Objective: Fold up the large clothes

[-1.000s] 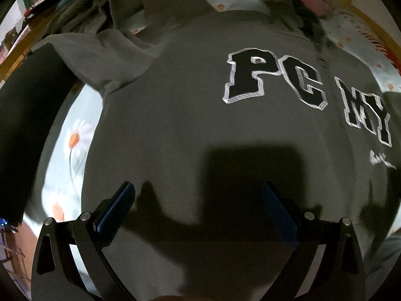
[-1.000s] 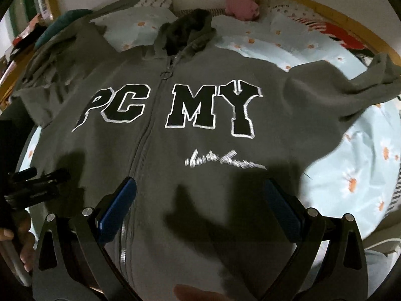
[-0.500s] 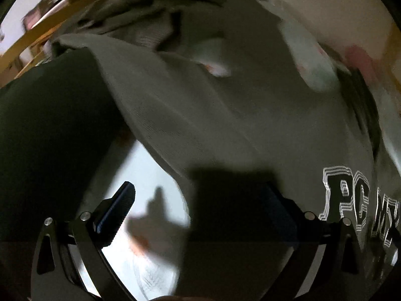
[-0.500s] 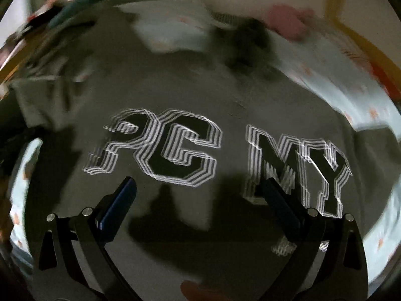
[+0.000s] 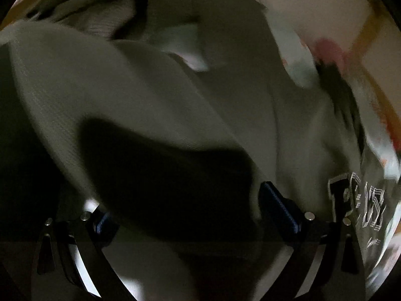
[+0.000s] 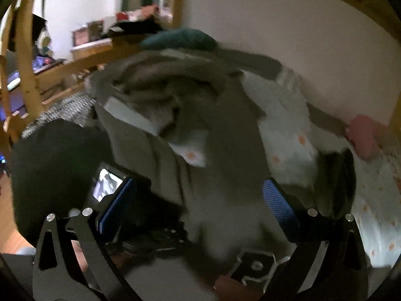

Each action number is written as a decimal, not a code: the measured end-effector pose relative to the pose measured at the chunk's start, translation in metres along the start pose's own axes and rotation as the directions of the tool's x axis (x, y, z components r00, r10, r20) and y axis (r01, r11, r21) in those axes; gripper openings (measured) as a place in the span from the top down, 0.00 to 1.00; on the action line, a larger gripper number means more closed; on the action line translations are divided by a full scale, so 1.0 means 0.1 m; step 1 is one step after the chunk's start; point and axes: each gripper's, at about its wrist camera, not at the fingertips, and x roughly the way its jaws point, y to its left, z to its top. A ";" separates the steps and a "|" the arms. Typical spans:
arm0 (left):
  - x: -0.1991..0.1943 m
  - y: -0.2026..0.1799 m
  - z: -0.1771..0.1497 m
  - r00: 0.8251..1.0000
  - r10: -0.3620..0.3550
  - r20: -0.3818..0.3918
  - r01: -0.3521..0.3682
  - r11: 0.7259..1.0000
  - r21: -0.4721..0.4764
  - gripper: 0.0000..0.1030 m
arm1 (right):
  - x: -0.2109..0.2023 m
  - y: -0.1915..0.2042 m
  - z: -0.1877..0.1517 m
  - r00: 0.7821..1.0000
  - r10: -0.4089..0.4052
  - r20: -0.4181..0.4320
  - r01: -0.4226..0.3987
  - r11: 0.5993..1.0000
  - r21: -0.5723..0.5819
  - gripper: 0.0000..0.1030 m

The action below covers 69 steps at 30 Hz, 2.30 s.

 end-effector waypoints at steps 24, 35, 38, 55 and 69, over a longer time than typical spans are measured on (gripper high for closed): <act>-1.08 0.96 0.18 0.823 -0.445 0.354 0.519 0.842 -0.149 0.07 | 1.77 1.17 -0.66 0.989 -0.025 -0.143 -0.036 0.913 -0.406 0.64; -1.00 1.02 0.10 0.788 -0.501 0.357 0.587 0.785 -0.195 0.07 | 0.35 0.29 -0.76 0.990 0.029 0.139 -0.007 0.988 -0.155 0.88; -0.92 1.06 0.07 0.759 -0.552 0.345 0.641 0.725 -0.252 0.07 | 0.02 0.13 -0.92 0.988 0.031 0.152 -0.007 0.987 -0.158 0.88; -1.87 0.70 0.17 0.784 -0.299 0.543 0.431 0.893 -0.130 0.97 | -0.08 0.12 -1.41 0.975 0.199 0.100 -0.196 0.980 -0.038 0.19; -2.64 -0.63 0.57 0.740 0.023 0.672 -0.115 0.989 0.092 0.97 | -0.47 -1.21 -2.23 0.992 0.125 -0.031 -0.108 0.941 0.319 0.03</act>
